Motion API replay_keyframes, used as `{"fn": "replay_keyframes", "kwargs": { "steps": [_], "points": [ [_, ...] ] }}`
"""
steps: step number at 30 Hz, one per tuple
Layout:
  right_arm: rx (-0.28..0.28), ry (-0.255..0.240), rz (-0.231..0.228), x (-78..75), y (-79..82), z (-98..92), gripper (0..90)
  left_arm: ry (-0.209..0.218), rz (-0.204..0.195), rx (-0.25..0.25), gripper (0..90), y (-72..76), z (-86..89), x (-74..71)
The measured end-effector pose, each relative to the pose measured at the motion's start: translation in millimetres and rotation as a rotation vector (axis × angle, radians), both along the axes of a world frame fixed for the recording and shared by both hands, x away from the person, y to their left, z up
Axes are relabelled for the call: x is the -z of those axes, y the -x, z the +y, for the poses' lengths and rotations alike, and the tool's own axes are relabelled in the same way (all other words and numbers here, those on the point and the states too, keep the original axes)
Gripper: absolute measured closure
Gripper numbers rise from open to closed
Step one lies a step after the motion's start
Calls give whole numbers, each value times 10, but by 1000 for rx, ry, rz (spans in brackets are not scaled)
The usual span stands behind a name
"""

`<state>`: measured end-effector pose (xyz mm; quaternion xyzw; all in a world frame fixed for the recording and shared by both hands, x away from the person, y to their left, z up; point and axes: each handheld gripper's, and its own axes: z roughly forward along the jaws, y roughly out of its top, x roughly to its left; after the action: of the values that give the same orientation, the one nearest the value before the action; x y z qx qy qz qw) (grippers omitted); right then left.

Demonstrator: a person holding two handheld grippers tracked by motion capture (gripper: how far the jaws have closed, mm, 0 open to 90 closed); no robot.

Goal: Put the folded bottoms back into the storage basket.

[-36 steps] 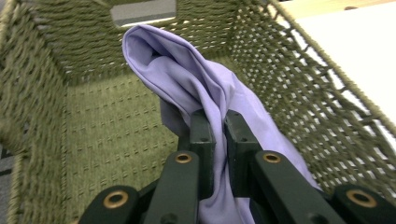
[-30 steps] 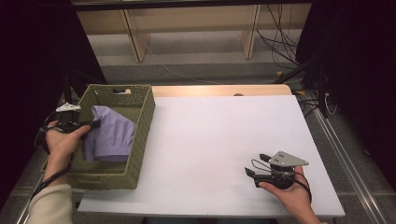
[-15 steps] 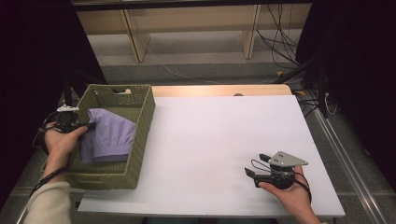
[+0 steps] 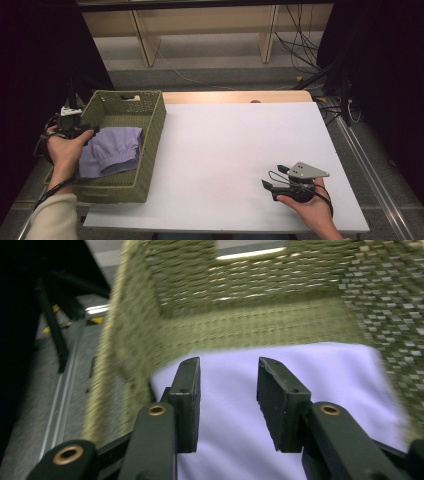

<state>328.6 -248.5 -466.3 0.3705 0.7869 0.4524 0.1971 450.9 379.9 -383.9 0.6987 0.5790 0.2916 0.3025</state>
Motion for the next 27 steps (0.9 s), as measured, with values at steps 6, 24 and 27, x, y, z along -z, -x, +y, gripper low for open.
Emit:
{"fn": "replay_keyframes", "kwargs": {
  "steps": [6,24,27],
  "points": [
    [0,2,-1,-3,2,-2,230,36,88,102,665,-138,-302,207],
    [0,5,0,-8,9,-8,229,-4,442,236,883,-272,-530,787],
    [-1,4,-1,-7,9,-5,229,-16,475,268,889,-248,-526,783]
  ]
}}
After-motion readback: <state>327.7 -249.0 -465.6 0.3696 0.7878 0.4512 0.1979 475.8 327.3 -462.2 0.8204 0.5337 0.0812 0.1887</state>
